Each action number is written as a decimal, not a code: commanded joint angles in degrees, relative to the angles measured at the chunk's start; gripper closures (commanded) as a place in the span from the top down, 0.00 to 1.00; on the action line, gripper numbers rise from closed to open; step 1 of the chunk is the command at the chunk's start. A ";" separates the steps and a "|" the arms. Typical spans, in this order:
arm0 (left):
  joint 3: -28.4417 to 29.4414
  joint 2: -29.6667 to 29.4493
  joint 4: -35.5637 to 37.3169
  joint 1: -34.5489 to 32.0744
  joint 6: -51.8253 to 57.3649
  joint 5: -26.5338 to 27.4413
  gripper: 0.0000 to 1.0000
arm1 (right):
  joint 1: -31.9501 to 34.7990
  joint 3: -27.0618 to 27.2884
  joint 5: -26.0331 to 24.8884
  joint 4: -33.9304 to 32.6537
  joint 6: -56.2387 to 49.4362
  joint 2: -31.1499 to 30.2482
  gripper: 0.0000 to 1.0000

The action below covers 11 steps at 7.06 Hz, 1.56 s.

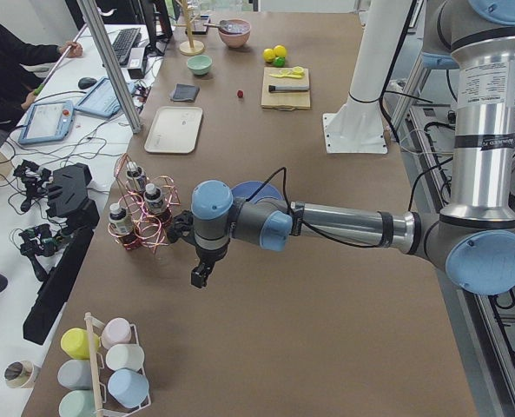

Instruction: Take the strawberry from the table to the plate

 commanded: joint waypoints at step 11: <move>0.06 -1.12 -0.24 1.19 0.02 0.14 0.98 | 0.04 0.06 -0.14 0.30 0.00 0.48 1.00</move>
